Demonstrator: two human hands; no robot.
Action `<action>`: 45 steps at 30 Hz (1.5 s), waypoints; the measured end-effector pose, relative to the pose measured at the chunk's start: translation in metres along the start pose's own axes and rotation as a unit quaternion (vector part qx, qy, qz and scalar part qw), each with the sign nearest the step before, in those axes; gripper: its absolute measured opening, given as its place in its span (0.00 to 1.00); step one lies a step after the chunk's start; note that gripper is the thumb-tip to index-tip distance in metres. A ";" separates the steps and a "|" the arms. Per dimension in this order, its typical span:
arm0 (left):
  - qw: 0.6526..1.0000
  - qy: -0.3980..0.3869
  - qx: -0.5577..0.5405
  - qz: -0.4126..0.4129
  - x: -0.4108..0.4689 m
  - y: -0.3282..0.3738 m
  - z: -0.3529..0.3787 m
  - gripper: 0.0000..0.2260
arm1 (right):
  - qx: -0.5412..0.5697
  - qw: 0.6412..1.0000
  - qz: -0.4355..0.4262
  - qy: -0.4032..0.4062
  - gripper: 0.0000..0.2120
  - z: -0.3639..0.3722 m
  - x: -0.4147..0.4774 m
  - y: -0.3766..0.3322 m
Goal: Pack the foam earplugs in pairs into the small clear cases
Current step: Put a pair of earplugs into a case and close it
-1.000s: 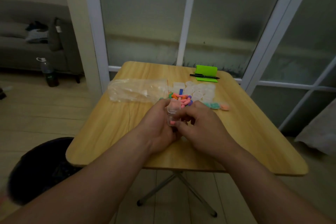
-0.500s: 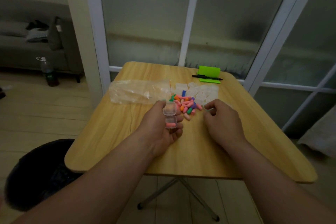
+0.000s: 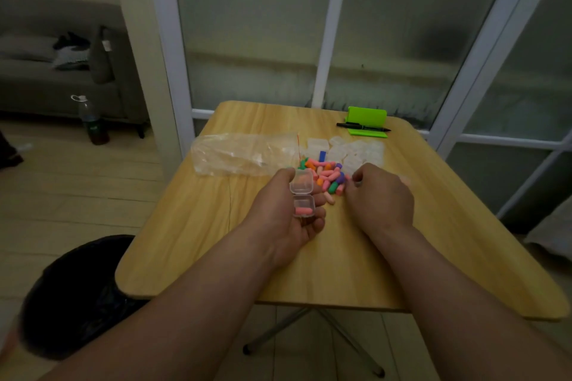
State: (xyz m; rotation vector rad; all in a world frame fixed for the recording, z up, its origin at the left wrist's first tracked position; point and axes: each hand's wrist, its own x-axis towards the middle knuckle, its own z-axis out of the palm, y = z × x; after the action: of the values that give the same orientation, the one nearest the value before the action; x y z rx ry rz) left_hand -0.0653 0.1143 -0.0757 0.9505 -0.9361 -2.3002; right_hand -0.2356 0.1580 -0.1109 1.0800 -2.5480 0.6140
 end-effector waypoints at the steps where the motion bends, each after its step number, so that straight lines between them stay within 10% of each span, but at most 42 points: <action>1: 1.000 0.000 -0.001 0.001 0.000 0.000 0.000 0.21 | -0.001 1.000 0.003 -0.001 0.10 0.000 0.000 0.000; 11: 1.000 0.004 -0.003 0.008 -0.005 0.000 0.002 0.19 | 0.117 0.993 0.035 -0.001 0.08 -0.008 -0.005 0.007; 24: 0.996 -0.085 0.021 0.004 0.002 -0.010 0.008 0.22 | 0.123 0.956 -0.247 -0.099 0.05 -0.079 -0.048 -0.013; 45: 0.992 -0.119 0.034 -0.015 -0.005 -0.011 0.007 0.18 | 0.258 0.949 -0.167 -0.075 0.04 -0.069 -0.040 -0.005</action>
State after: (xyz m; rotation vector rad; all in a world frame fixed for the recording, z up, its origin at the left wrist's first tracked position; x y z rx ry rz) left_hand -0.0694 0.1275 -0.0778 0.7327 -1.1089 -2.4600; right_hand -0.1980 0.2134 -0.0671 1.7428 -2.2888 1.1752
